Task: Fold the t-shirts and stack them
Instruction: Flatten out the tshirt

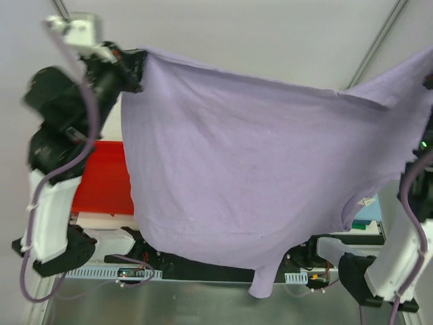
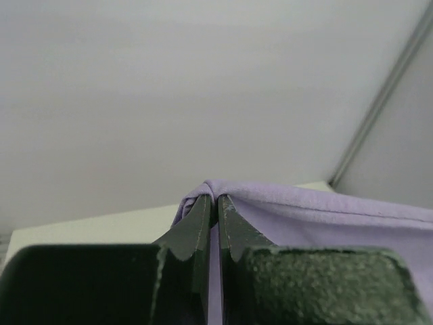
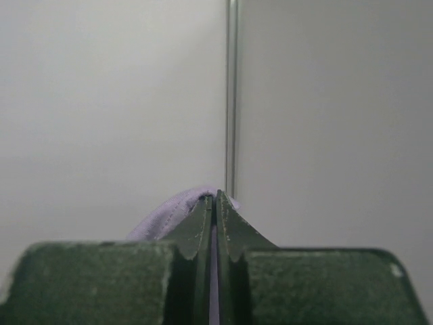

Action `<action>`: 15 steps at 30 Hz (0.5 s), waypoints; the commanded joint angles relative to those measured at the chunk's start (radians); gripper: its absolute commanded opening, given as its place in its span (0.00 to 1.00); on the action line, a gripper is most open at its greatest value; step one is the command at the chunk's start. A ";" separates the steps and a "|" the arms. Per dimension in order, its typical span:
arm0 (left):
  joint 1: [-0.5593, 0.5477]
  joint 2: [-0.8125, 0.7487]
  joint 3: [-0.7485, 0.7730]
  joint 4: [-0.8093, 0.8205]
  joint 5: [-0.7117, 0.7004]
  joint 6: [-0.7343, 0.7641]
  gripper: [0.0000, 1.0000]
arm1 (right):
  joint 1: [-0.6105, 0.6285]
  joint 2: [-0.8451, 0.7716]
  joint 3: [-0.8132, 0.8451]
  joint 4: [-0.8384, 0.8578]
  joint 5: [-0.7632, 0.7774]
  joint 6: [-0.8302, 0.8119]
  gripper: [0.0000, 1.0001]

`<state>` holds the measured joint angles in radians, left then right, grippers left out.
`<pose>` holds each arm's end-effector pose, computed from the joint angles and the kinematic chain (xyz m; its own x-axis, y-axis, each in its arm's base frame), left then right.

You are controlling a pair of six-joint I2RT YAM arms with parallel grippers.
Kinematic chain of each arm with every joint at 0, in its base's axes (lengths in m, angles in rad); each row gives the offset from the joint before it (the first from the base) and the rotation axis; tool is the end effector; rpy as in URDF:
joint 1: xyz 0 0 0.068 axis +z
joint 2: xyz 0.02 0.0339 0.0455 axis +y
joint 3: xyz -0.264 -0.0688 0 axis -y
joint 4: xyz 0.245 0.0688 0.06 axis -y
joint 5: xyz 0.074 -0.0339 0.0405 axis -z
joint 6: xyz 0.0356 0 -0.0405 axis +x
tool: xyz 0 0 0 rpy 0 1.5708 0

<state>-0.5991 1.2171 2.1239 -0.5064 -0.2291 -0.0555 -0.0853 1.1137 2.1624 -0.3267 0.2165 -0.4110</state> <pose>0.1139 -0.0680 0.6334 0.3005 -0.2706 -0.9146 0.3937 0.9086 -0.1395 0.0544 -0.0123 0.6646 0.5062 -0.4349 -0.7447 0.4866 0.8570 -0.1697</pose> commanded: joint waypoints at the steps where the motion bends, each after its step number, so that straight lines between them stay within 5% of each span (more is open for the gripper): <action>1: 0.082 0.191 -0.114 0.043 -0.119 0.004 0.00 | -0.001 0.145 -0.171 0.086 -0.061 0.018 0.00; 8: 0.231 0.677 0.014 0.063 0.083 -0.070 0.00 | -0.001 0.493 -0.299 0.170 -0.138 0.032 0.00; 15: 0.315 1.227 0.367 0.068 0.249 -0.108 0.00 | 0.019 1.010 -0.115 0.178 -0.164 0.026 0.00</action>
<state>-0.3298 2.3062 2.3188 -0.4526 -0.1097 -0.1123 -0.0799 1.9682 1.9209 -0.1867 0.0948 -0.3950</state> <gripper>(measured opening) 0.011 0.012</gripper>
